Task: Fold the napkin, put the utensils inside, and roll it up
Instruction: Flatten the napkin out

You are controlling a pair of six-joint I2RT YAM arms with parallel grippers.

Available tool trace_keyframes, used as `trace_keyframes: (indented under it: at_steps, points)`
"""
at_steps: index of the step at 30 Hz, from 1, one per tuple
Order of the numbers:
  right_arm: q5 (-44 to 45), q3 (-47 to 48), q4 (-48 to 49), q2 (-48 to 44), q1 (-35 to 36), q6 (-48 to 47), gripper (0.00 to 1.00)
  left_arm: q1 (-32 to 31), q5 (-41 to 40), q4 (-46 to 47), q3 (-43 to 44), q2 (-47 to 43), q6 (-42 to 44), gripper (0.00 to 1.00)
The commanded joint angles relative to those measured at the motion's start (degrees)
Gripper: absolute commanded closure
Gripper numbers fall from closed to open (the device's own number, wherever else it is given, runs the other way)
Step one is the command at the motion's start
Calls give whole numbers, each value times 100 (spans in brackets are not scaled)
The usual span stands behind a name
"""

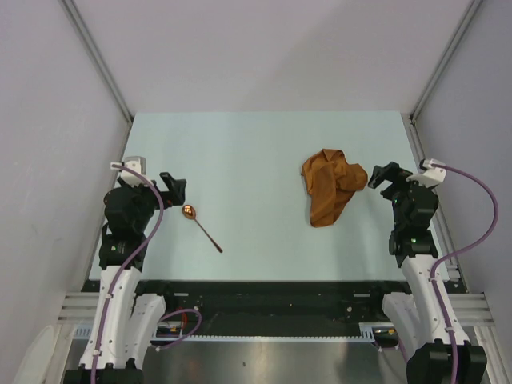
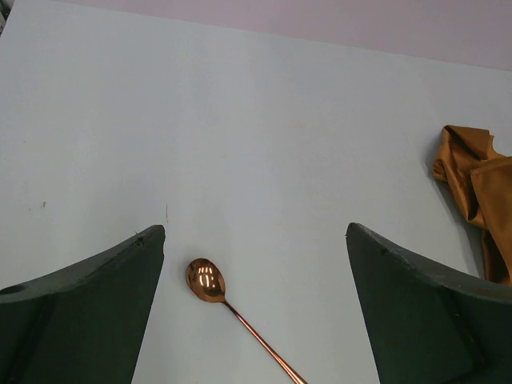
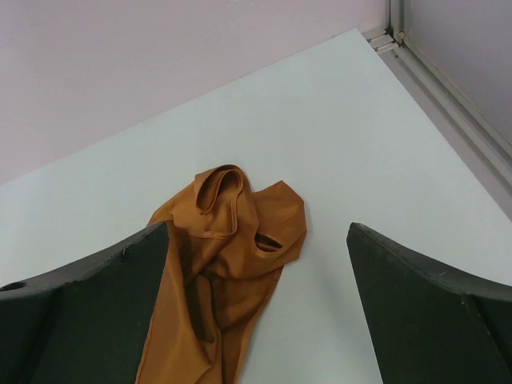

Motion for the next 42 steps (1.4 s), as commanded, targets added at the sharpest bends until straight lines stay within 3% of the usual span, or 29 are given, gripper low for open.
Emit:
trace_keyframes:
  at_steps: [1,4,8,9,12,15,17,24,29,36,39,42]
  points:
    - [-186,278,74,-63,2,-152,0,37,-31,64,245,-24,-45,0]
    - [-239,680,-284,253,264,-275,0,37,-48,117,254,28,-141,0]
    - [313,1304,-743,991,1423,-853,0,37,162,266,219,231,-526,0]
    - [497,1480,-822,1427,2078,-951,1,37,180,336,132,266,-650,0]
    - [912,2219,-1489,2559,2960,-1049,4,2,338,548,-44,389,-941,0]
    - [947,2817,-2139,3615,3375,-821,12,-138,339,574,-124,529,-1152,0]
    - [1061,3063,-2368,4066,3490,-733,18,-356,312,574,-168,608,-1257,0]
    - [1772,3775,-3167,5412,3904,-504,23,-1359,5,723,-510,846,-1652,0]
    - [3134,4154,-3652,6115,4316,-425,27,-1764,-39,1022,-800,943,-2039,0]
    - [3750,4137,-3916,6441,4484,-250,32,-1931,-83,1023,-783,1031,-2066,0]
    - [3821,4137,-4004,6468,4510,-240,37,-1931,-75,1031,-748,1039,-2040,0]
    - [3917,4119,-4083,6424,4528,-240,49,-1940,-75,1023,-739,1074,-2040,0]
